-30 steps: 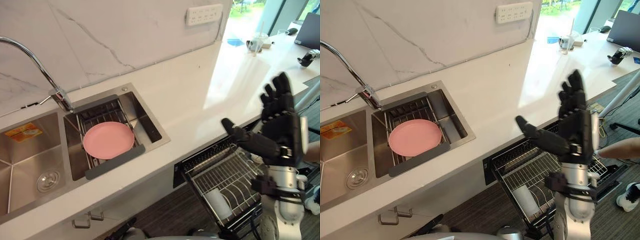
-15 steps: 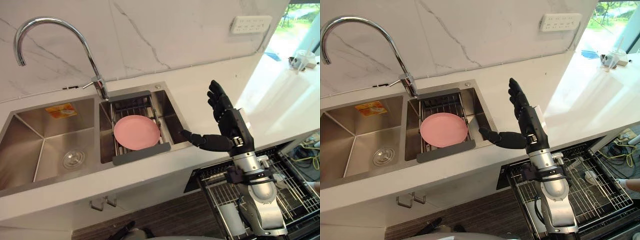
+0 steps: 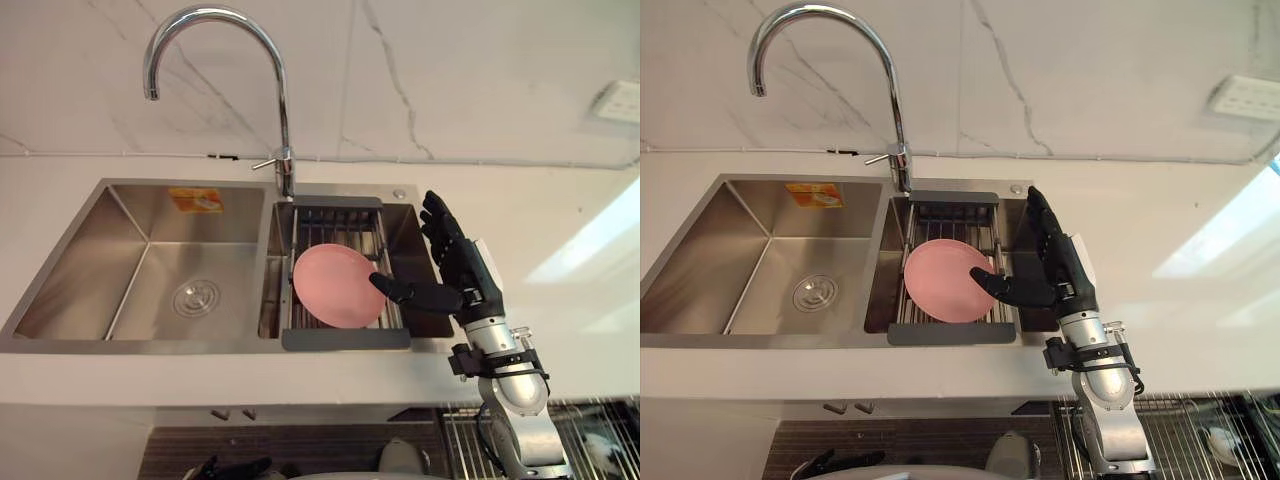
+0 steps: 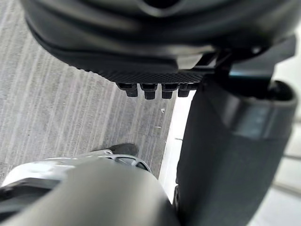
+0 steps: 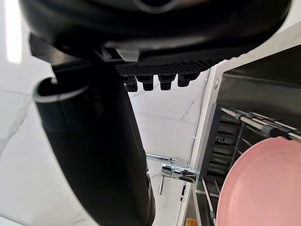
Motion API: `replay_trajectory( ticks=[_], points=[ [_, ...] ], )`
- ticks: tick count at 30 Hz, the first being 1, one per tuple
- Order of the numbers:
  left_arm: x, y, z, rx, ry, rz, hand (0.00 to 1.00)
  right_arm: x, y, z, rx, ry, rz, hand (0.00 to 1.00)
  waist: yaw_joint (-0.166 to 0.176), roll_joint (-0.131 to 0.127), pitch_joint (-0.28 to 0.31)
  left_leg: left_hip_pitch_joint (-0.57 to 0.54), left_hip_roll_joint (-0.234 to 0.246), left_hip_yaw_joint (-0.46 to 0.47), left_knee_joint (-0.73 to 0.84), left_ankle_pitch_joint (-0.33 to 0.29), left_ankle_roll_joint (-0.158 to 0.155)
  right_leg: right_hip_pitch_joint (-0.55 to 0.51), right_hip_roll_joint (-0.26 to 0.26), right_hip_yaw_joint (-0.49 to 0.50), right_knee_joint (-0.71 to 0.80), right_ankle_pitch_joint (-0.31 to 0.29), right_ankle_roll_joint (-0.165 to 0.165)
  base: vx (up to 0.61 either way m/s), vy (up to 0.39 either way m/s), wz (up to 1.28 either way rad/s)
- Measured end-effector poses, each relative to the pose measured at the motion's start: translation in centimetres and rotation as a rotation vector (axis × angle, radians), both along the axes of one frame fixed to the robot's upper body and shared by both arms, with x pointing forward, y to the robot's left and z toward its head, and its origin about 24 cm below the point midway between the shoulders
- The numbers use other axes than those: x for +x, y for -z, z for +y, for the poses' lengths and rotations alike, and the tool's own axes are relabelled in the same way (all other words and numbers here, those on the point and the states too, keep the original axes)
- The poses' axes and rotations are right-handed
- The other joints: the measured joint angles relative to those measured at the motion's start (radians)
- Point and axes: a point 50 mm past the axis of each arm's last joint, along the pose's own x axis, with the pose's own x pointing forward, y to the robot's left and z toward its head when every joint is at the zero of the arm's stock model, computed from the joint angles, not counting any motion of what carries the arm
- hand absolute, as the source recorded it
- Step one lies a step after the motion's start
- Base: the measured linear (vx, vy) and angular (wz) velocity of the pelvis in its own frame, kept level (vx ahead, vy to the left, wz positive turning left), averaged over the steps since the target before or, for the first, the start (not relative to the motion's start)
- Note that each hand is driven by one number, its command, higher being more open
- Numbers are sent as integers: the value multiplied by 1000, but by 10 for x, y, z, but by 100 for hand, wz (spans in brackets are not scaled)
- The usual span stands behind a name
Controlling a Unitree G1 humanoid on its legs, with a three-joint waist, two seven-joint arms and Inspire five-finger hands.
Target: Walk over to the sink, pick up the cup, carry it to the dishwasher, place the cup inside the dishwasher, then close the dishwasher door
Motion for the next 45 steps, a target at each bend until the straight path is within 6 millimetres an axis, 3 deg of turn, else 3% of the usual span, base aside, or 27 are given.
replay_trajectory(
  ticks=[3,7,15,24,31,37,45],
  points=[
    [5,-1,-3,1,36,-9,100,0,2,2,17,2,3,100,6,16,-4,1,60,6,23,-28,-43,75,71,4,-131,5,43,155,-173,-23],
    [4,-1,-3,-1,34,-4,100,-4,5,1,12,-6,20,100,3,24,1,13,104,43,30,-42,-66,117,137,16,-235,46,31,80,-81,-31],
    [2,2,-10,-21,13,-8,100,-9,5,3,9,-125,31,100,1,55,17,33,112,44,30,-46,-71,187,163,15,-350,101,36,-12,-5,-2],
    [-3,4,-11,-34,-12,8,100,-20,1,7,26,-207,36,100,-8,67,17,33,123,49,35,-49,-79,209,178,16,-397,125,30,-51,-17,-2],
    [-4,5,-14,-51,-6,11,100,-19,-4,1,-83,-281,54,100,-20,80,15,40,127,70,34,-51,-84,212,186,33,-411,134,28,-29,-9,-8],
    [-3,6,-17,-80,2,18,100,1,-24,-3,-216,-350,27,100,-19,93,8,44,127,58,35,-51,-85,228,186,20,-419,137,29,-51,-10,5],
    [2,6,-18,-104,-12,25,100,62,-30,-7,-404,-358,104,100,21,94,1,9,123,-22,30,-29,-85,245,183,-60,-444,147,27,-33,-21,29]
  ],
)
